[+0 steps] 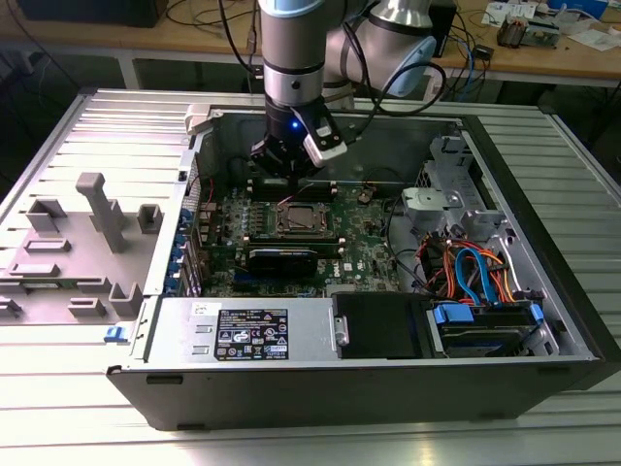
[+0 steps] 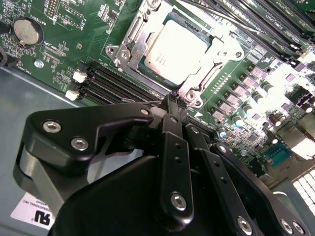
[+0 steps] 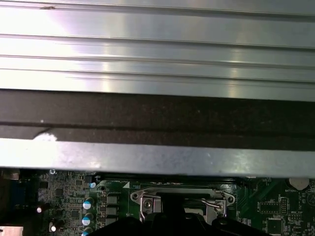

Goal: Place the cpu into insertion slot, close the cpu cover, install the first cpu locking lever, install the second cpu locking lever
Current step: 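Install the first cpu locking lever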

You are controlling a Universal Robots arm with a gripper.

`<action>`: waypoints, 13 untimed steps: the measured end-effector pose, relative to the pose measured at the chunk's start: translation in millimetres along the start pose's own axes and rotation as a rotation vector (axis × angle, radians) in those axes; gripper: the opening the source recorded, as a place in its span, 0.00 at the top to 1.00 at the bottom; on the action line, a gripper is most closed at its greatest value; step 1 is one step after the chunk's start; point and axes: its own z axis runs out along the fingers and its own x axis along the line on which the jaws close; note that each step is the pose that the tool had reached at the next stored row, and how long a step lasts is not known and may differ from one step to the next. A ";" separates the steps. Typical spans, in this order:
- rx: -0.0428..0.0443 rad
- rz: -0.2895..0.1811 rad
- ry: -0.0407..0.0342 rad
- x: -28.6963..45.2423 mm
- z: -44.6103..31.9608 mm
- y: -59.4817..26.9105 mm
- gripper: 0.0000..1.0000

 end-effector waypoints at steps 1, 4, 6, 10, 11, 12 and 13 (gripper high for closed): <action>0.0000 0.000 0.0000 -0.4 0.1 0.2 0.89; 0.0001 0.000 0.0001 -0.5 0.2 1.2 0.89; 0.0001 -0.002 0.0001 -0.6 0.2 3.3 0.89; -0.0002 -0.002 -0.0001 -0.7 1.5 6.3 0.89; 0.0000 -0.002 0.0001 -0.7 2.2 6.3 0.89; 0.0000 -0.002 0.0001 -0.8 3.1 6.3 0.89; 0.0000 -0.002 0.0001 -1.2 3.7 6.4 0.89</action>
